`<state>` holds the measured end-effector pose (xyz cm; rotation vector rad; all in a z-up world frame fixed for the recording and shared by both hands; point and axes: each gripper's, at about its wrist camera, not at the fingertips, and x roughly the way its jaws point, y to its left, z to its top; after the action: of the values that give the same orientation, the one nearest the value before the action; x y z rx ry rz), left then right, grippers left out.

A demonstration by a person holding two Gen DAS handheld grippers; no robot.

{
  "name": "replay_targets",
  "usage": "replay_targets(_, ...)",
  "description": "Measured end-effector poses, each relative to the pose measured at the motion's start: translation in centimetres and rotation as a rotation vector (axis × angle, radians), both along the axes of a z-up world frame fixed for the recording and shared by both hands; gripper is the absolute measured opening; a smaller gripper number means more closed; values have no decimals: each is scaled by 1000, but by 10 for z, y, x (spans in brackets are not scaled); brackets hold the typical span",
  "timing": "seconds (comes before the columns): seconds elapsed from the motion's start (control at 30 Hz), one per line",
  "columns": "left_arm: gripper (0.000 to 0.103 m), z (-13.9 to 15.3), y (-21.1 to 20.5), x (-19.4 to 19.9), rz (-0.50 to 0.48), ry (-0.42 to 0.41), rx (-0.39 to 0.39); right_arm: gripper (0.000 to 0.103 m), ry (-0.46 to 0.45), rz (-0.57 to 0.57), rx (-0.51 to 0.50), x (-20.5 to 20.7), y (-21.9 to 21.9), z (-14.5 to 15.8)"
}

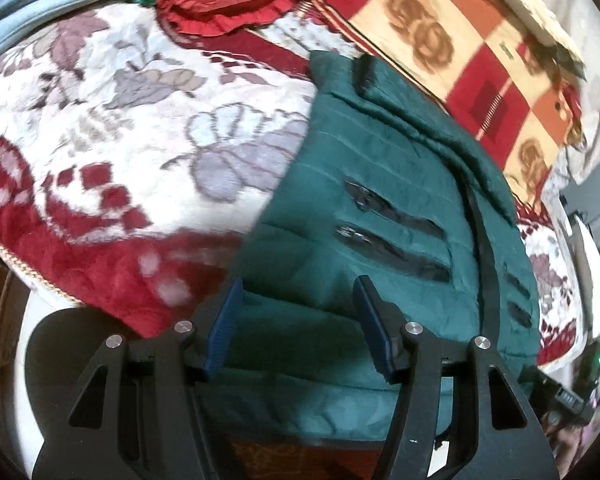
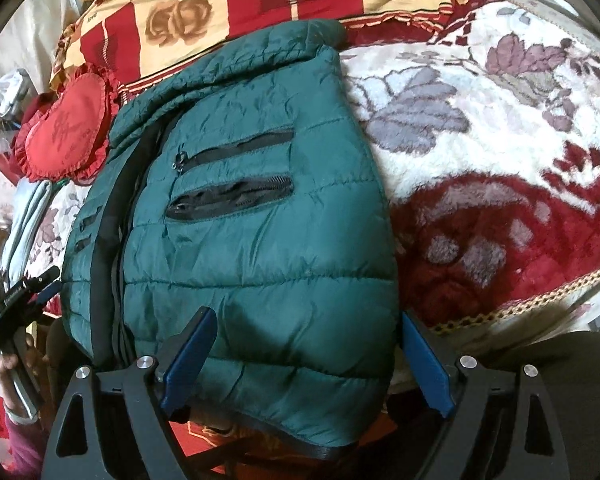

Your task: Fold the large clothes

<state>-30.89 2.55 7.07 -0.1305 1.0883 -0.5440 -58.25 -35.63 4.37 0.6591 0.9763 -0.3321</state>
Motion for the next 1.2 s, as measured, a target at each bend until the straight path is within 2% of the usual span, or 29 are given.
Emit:
replay_targets(0.1, 57, -6, 5, 5, 22, 30, 5, 89, 3, 5, 28, 2, -1, -5)
replay_targets(0.2, 57, -13, 5, 9, 10, 66, 20, 90, -9, 8, 39, 1, -1, -4)
replay_targets(0.43, 58, -17, 3, 1, -48, 109, -12, 90, -61, 6, 108, -4, -7, 0)
replay_targets(0.57, 58, -16, 8, -2, -71, 141, -52, 90, -68, -3, 126, -6, -10, 1)
replay_targets(0.73, 58, -15, 24, 2, -50, 215, -127, 90, -64, -7, 124, -4, -8, 0)
replay_targets(0.8, 58, -20, 25, 2, -50, 238, -96, 90, -65, -11, 129, -4, -9, -1)
replay_targets(0.97, 58, -24, 26, 1, 2, 215, -41, 90, -64, -14, 133, -3, -9, 1)
replay_targets(1.1, 58, -25, 31, 3, 33, 210, -68, 90, -71, -10, 139, -5, -11, 1)
replay_targets(1.2, 58, -31, 22, 1, -5, 231, -59, 90, -68, -22, 150, -5, -14, -2)
